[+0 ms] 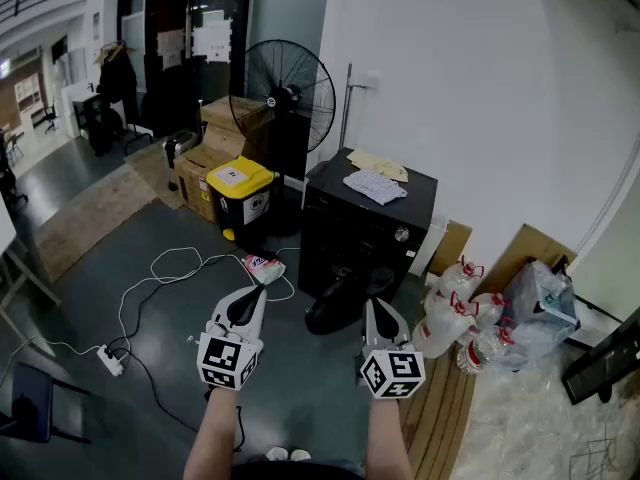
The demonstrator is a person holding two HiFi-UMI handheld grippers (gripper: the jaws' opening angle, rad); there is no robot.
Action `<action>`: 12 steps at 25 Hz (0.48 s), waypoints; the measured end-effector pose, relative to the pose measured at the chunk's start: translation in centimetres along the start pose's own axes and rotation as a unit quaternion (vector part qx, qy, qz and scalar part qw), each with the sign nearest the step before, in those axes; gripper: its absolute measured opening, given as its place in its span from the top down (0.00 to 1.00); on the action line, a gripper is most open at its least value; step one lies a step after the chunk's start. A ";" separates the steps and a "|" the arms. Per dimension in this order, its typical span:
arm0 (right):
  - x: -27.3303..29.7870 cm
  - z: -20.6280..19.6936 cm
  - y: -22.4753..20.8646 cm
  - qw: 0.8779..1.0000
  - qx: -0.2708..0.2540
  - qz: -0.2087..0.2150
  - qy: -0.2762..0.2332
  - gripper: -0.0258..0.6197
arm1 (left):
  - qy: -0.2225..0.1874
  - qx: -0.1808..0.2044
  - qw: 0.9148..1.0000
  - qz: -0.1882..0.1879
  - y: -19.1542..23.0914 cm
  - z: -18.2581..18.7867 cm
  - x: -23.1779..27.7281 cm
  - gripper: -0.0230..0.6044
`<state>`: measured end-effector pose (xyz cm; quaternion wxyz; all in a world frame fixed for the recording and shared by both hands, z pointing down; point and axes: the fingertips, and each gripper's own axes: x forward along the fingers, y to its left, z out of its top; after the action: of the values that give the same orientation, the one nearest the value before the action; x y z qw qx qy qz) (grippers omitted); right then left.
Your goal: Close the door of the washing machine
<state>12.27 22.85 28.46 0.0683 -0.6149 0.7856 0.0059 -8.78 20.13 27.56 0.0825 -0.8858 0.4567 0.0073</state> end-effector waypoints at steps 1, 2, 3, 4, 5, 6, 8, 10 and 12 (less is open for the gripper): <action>0.0 0.0 0.0 1.000 0.000 0.000 0.000 0.95 | 0.000 -0.001 1.000 0.001 0.1 -0.1 0.0 0.96; 0.1 -0.1 0.0 1.000 0.000 0.000 0.000 0.95 | 0.000 -0.002 1.000 0.001 0.1 -0.2 0.0 0.96; 0.1 -0.1 0.0 1.000 0.000 -0.001 0.000 0.95 | 0.001 -0.002 1.000 0.001 0.1 -0.3 0.0 0.96; 0.1 -0.2 0.1 1.000 0.000 -0.001 0.000 0.95 | 0.001 -0.003 1.000 0.001 0.2 -0.4 0.0 0.96; 0.0 -0.2 0.2 1.000 0.000 -0.001 -0.001 0.95 | 0.001 -0.003 1.000 0.001 0.2 -0.5 0.0 0.96; 0.0 -0.3 0.2 1.000 0.000 -0.002 0.000 0.95 | 0.001 -0.003 1.000 0.000 0.2 -0.7 -0.1 0.96; 0.0 -0.4 0.1 1.000 0.000 -0.003 0.001 0.95 | 0.000 -0.004 1.000 -0.002 0.1 -0.8 0.1 0.96; 0.1 -0.4 -0.1 1.000 0.001 -0.004 0.002 0.95 | 0.002 -0.004 1.000 -0.004 0.0 -0.9 0.4 0.96; 0.1 -0.5 -0.2 1.000 0.002 -0.005 0.000 0.95 | 0.004 -0.005 1.000 -0.004 0.0 -1.1 0.5 0.96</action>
<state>12.40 22.71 28.93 0.0695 -0.6187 0.7825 0.0036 -8.56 19.57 28.59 0.0765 -0.8881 0.4533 0.0057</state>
